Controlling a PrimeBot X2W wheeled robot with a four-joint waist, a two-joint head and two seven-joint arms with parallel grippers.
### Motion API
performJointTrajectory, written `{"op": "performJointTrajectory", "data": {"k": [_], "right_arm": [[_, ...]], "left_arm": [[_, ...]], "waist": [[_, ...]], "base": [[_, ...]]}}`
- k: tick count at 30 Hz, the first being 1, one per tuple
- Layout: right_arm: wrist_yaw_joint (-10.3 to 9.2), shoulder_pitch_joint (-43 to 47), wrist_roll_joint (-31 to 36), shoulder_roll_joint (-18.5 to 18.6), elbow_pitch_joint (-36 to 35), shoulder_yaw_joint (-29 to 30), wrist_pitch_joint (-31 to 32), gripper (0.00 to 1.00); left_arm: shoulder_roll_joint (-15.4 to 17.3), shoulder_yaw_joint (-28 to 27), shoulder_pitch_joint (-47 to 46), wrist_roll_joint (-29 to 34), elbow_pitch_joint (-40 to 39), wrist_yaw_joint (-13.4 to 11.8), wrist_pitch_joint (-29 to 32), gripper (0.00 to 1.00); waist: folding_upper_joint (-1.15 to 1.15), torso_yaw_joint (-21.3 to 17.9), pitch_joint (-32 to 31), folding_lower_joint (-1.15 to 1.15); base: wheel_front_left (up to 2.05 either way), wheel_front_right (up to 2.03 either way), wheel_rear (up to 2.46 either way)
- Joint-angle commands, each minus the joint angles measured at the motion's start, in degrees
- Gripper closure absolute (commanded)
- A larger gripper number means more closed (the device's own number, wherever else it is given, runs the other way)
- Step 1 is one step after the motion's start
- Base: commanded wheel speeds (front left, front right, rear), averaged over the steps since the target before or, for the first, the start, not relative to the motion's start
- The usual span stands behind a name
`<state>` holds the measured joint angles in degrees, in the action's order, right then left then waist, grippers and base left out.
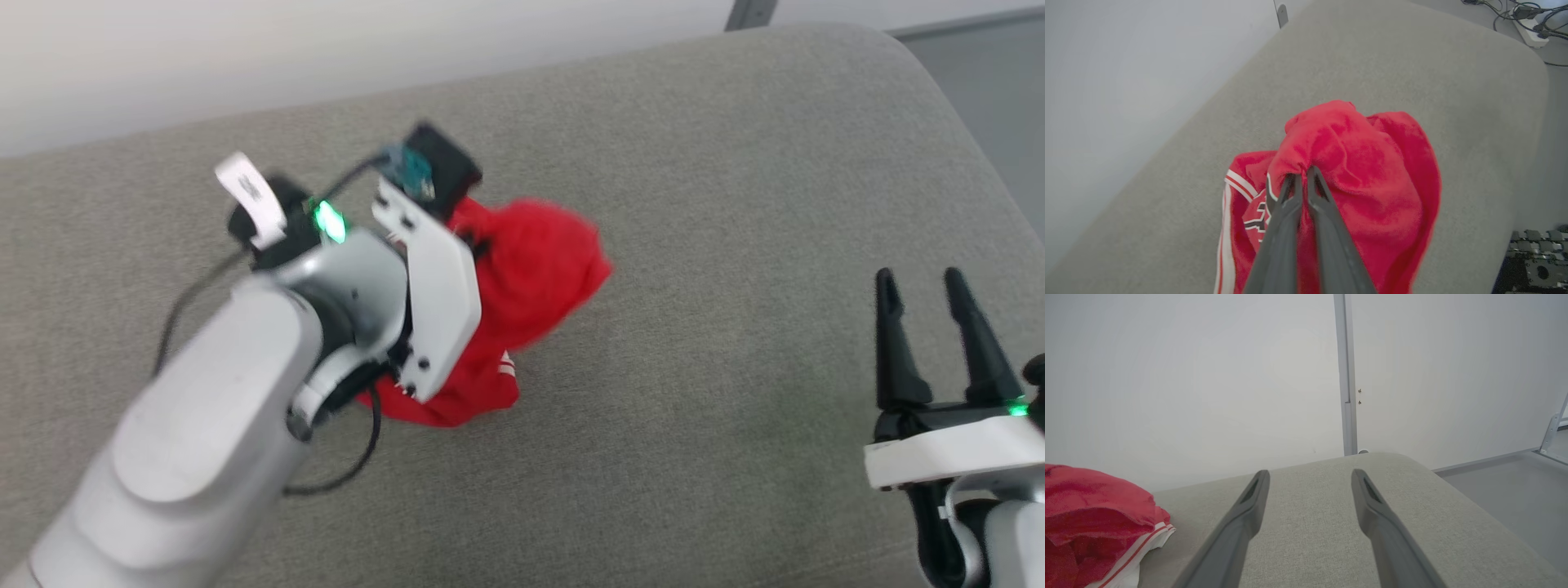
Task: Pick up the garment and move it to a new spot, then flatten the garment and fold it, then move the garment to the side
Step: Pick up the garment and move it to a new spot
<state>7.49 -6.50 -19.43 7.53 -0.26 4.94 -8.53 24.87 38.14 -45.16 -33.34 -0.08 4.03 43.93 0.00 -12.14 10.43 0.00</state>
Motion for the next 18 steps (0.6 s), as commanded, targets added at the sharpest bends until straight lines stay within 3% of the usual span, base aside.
{"op": "performJointTrajectory", "data": {"k": [1,8,16,17,18], "right_arm": [[0.00,0.01,-0.53,-0.34,0.62,-0.62,-0.57,0.00],[0.00,-1.49,-1.44,-0.42,3.52,-2.76,-2.24,0.00],[0.00,-3.50,-1.77,0.21,5.34,-4.17,-3.21,0.00],[0.00,-3.62,-1.83,0.29,5.43,-4.34,-3.29,0.00],[-0.01,-3.63,-1.84,0.46,5.50,-4.46,-3.35,0.00]], "left_arm": [[-0.16,0.56,1.89,-0.75,1.80,-0.05,-0.06,1.00],[-2.25,4.52,7.22,-1.82,14.73,1.04,-1.47,1.00],[-5.31,9.45,7.12,-1.21,29.00,2.46,-2.32,1.00],[-5.61,9.77,6.55,-1.39,29.78,2.72,-2.70,0.90],[-5.91,9.62,5.90,-1.83,30.11,2.89,-3.63,0.58]], "waist": [[0.00,-1.01,0.73,0.00],[0.00,-2.45,2.16,0.00],[0.00,-2.33,2.66,0.00],[0.00,-2.19,2.52,0.00],[0.00,-1.99,2.30,0.00]], "base": [[0.00,0.00,0.00],[0.00,0.00,0.00],[0.00,0.00,0.00],[0.00,0.00,0.00],[0.00,0.00,0.00]]}}
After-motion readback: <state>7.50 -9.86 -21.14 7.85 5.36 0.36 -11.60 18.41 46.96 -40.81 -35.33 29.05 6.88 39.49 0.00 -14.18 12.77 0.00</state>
